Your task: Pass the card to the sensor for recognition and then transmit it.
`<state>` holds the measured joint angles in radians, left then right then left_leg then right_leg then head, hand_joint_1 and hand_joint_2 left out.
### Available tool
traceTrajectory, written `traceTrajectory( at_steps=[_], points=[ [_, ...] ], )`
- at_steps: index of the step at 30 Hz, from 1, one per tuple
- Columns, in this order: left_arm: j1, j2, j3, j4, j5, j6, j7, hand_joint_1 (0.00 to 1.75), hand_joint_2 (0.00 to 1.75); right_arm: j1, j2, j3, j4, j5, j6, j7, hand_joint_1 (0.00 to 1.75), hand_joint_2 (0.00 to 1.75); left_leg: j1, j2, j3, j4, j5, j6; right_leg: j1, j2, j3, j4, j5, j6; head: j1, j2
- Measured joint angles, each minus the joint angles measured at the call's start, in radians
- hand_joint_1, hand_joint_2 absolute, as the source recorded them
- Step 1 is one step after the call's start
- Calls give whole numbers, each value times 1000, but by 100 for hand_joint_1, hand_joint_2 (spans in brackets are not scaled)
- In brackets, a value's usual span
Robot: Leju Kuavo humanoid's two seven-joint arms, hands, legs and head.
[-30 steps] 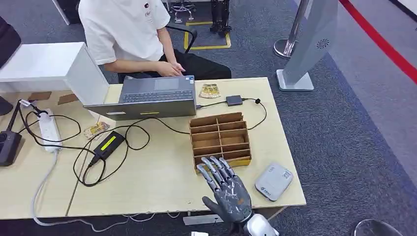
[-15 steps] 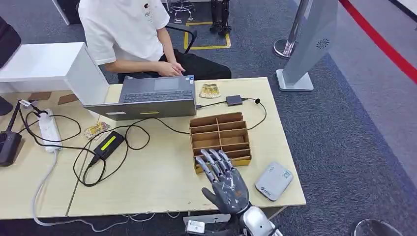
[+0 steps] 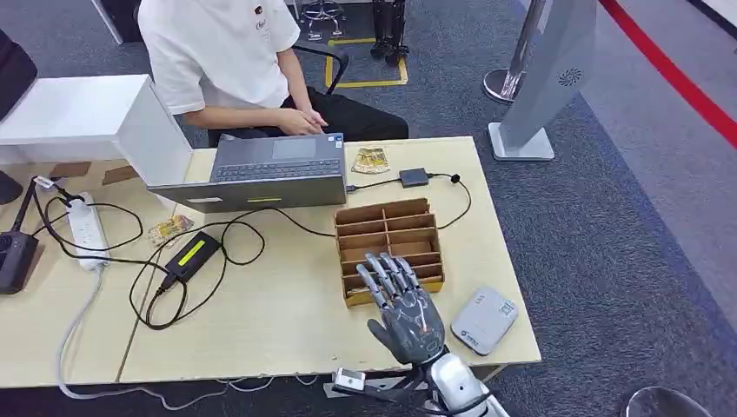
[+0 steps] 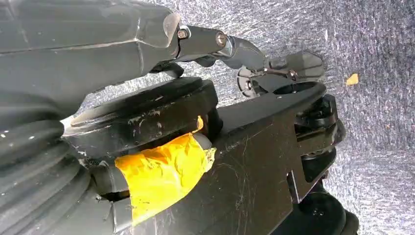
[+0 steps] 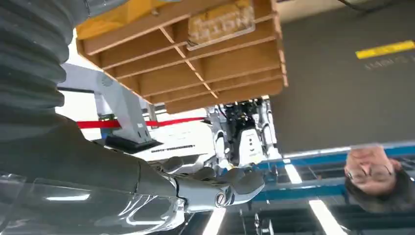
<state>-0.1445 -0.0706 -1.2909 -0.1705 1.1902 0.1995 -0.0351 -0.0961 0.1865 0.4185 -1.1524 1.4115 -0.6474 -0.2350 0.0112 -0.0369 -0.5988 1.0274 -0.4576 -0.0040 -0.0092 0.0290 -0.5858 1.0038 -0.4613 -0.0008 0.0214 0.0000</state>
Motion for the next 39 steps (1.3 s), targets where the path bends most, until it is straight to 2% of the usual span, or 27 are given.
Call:
traceTrajectory(
  at_steps=[15,28,31,39],
  points=[
    [-6,-1,-24,0,-9,-4,11,0,175,-28,40,-88,103,-23,0,-27,0,175,0,0,0,0,0,0,0,0,0,0,0,0,0,0],
    [-17,-2,-43,0,-16,-11,20,0,175,-76,87,-109,181,-23,0,-49,0,175,0,0,0,0,0,0,0,0,0,0,0,0,0,0],
    [-17,-2,-48,0,-18,-16,20,0,175,-84,93,-110,198,-19,0,-47,0,175,0,0,0,0,0,0,0,0,0,0,0,0,0,0],
    [-19,-2,-60,0,-24,-25,24,0,175,-114,97,-120,248,6,0,12,0,175,0,0,0,0,0,0,0,0,0,0,0,0,0,0]
  ],
)
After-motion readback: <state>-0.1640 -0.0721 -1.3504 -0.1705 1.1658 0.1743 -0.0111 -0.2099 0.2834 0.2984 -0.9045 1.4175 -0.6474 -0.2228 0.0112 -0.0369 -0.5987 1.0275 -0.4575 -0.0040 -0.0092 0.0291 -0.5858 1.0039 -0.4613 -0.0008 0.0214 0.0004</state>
